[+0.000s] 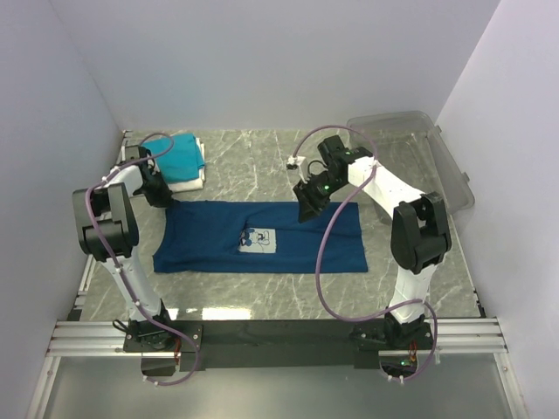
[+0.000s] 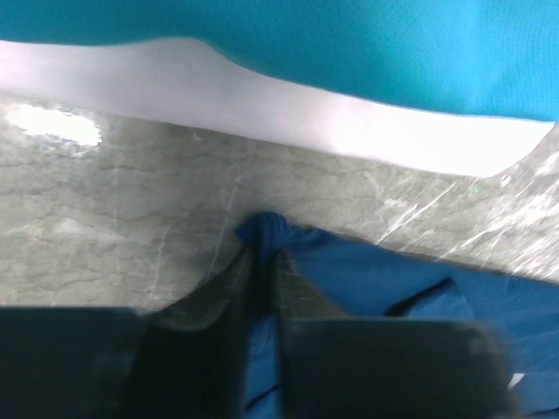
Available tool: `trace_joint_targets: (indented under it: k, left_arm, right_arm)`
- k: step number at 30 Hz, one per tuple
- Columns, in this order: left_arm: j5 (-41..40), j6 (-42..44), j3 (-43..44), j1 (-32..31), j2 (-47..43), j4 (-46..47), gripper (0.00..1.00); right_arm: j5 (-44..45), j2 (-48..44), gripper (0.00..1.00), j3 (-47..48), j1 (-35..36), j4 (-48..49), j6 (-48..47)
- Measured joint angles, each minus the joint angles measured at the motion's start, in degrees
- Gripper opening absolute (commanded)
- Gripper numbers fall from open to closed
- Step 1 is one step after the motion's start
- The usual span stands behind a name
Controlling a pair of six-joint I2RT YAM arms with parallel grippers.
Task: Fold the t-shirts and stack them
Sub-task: Fold the tshirt
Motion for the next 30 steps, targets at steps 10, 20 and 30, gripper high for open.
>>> trace_joint_targets:
  k: [10, 20, 30]
  left_arm:
    - [-0.26, 1.2, -4.37, -3.43, -4.44, 2.12, 0.01]
    - [-1.88, 5.31, -5.05, -11.45, -12.72, 6.36, 0.01]
    - [-5.05, 7.78, 9.2, -15.93, -3.74, 5.4, 0.01]
  right_arm:
    - [0.94, -1.64, 0.55, -0.57, -1.77, 0.02, 0.63]
    - [1.51, -5.01, 0.55, -4.04, -3.96, 0.39, 0.74]
    - [2.23, -7.04, 0.55, -6.12, -5.07, 1.07, 1.09]
